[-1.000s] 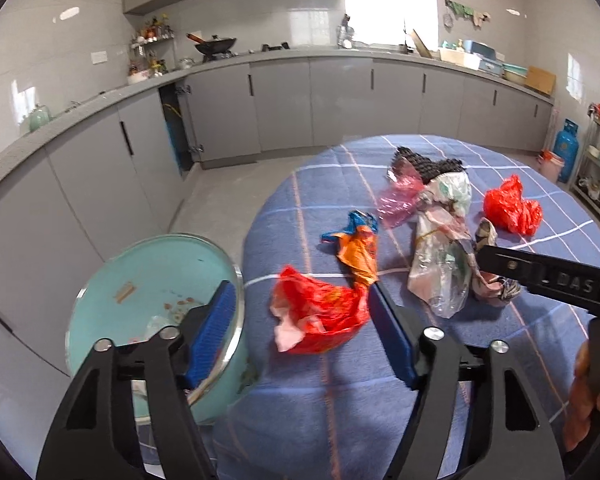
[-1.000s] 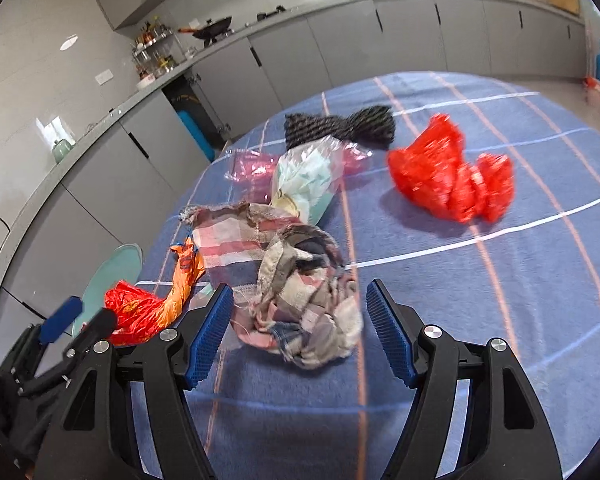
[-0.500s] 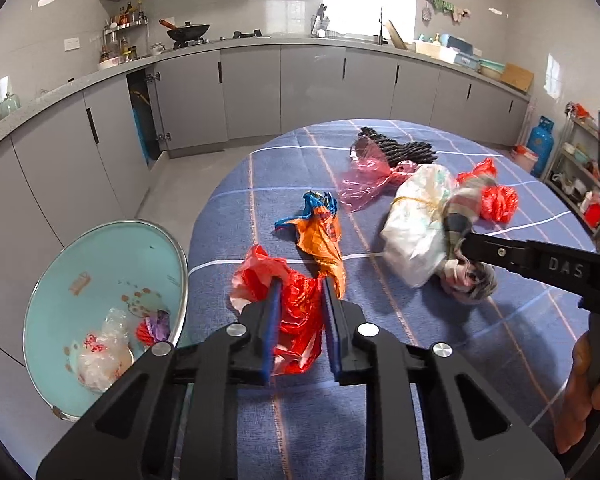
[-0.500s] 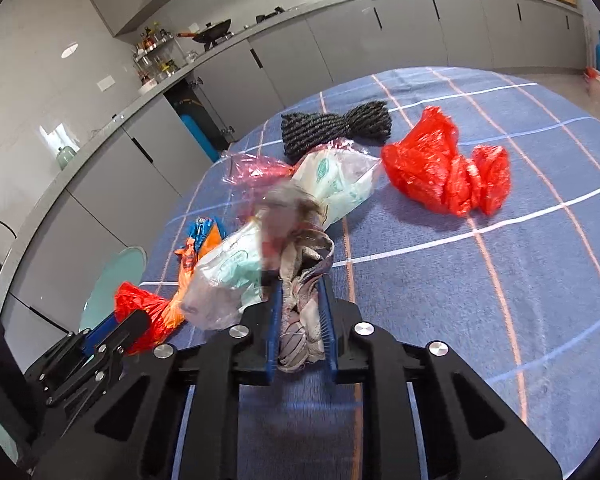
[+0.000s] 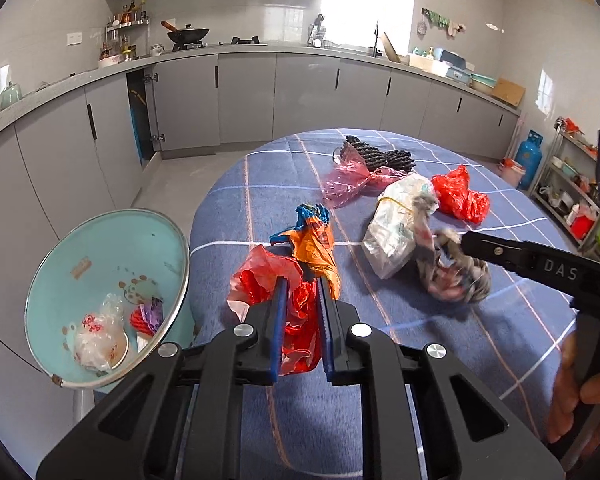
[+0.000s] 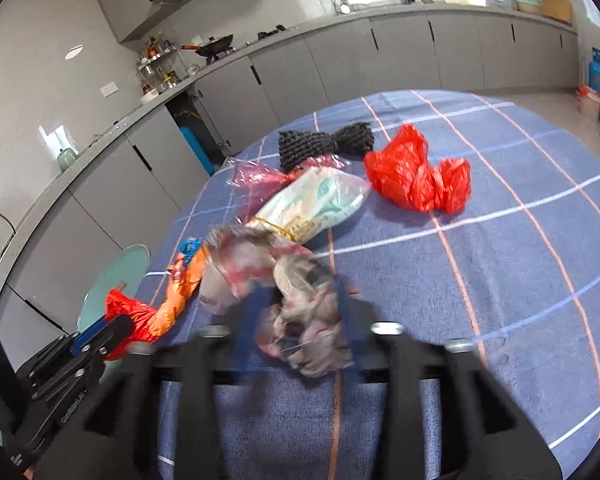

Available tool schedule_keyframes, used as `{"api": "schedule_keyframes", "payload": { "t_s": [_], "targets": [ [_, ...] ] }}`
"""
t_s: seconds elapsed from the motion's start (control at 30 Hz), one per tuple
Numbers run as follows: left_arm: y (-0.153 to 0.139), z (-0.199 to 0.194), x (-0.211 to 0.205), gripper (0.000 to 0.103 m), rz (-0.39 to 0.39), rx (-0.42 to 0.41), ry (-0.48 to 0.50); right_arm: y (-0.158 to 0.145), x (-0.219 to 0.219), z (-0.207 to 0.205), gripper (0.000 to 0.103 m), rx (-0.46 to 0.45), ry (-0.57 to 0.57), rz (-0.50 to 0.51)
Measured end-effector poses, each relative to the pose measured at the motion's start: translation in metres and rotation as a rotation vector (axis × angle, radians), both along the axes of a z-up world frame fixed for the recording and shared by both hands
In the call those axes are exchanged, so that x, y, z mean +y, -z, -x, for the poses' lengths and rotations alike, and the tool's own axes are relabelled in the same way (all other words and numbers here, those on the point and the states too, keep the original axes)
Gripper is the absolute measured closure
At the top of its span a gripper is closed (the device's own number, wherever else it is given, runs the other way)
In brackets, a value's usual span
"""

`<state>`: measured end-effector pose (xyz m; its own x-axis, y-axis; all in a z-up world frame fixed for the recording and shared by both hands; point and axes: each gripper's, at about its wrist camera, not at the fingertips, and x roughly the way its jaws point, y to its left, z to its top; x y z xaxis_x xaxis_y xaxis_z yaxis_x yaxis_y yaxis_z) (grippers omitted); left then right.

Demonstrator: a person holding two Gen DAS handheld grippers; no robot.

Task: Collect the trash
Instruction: 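Grasp the red plastic bag with the left tool while the right tool grasps the checked cloth, then lift the checked cloth with the right tool and carry both items over the bucket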

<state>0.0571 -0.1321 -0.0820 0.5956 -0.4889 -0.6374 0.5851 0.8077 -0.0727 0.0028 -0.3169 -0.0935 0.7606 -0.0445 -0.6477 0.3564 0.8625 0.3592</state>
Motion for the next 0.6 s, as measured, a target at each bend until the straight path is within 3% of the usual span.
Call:
{"api": "schedule_keyframes", "payload": {
  "t_s": [0.1, 0.27, 0.33, 0.4, 0.6],
  "targets": [
    [0.004, 0.000, 0.002, 0.088, -0.008, 0.003, 0.000, 0.006, 0.002, -0.005, 0.045, 0.024, -0.008, 0.010],
    [0.009, -0.003, 0.003, 0.088, -0.010, 0.014, -0.003, 0.015, 0.006, -0.021, 0.045, 0.087, -0.012, 0.060],
    [0.010, -0.002, 0.003, 0.088, -0.006, 0.017, -0.003, 0.016, 0.010, -0.025, 0.052, 0.126, -0.015, 0.116],
    [0.008, 0.000, 0.004, 0.088, -0.004, 0.010, 0.000, 0.018, 0.010, -0.026, 0.075, 0.151, -0.015, 0.142],
    [-0.006, 0.007, 0.011, 0.088, 0.012, -0.019, -0.002, 0.015, 0.008, -0.014, 0.086, 0.149, -0.009, 0.142]
  ]
}}
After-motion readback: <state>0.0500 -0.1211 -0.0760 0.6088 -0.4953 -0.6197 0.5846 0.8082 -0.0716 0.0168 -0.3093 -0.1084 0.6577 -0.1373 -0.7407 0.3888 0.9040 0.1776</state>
